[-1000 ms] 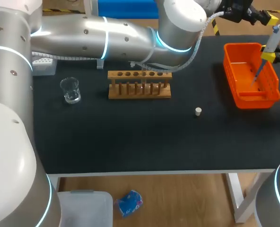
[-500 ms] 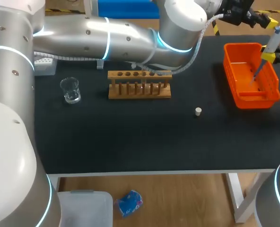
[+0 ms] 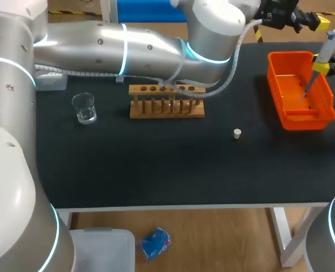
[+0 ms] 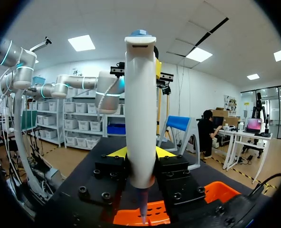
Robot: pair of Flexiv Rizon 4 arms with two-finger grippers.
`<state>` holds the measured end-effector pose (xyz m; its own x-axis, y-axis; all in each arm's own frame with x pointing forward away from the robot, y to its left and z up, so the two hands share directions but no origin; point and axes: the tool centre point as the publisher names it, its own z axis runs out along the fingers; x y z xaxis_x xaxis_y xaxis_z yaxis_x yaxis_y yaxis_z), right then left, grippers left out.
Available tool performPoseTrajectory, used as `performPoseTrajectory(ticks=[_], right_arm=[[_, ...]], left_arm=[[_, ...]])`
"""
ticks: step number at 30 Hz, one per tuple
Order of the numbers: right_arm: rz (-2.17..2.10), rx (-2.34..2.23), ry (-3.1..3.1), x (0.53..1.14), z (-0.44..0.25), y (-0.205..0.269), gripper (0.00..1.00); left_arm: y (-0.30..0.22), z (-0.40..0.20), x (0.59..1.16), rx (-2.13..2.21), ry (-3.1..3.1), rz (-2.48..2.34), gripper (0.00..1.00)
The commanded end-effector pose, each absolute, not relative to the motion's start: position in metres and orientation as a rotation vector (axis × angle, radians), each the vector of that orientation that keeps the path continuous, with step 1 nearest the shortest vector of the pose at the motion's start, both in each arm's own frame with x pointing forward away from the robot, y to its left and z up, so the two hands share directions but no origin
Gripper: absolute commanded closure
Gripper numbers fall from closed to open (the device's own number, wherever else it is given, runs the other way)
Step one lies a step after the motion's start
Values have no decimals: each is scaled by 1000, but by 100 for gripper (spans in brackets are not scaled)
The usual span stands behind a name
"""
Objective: Invert the test tube, pick up the pipette, mount the tip to pipette, aspirate from beaker and dispense into the tube, eject the tip, return the pipette, and cap with the stopper.
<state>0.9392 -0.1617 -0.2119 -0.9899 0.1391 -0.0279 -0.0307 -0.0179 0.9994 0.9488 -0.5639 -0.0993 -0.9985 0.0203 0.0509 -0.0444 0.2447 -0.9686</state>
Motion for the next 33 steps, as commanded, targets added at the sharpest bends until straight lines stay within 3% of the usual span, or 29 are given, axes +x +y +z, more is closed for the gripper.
performPoseTrajectory(ticks=[1,33], right_arm=[[2158,114,2116,940,-212,-163,100],[2158,114,2116,940,-212,-163,100]], left_arm=[[-559,-100,949,-5,-2362,2015,100],[-572,-99,944,-111,-2319,2038,100]])
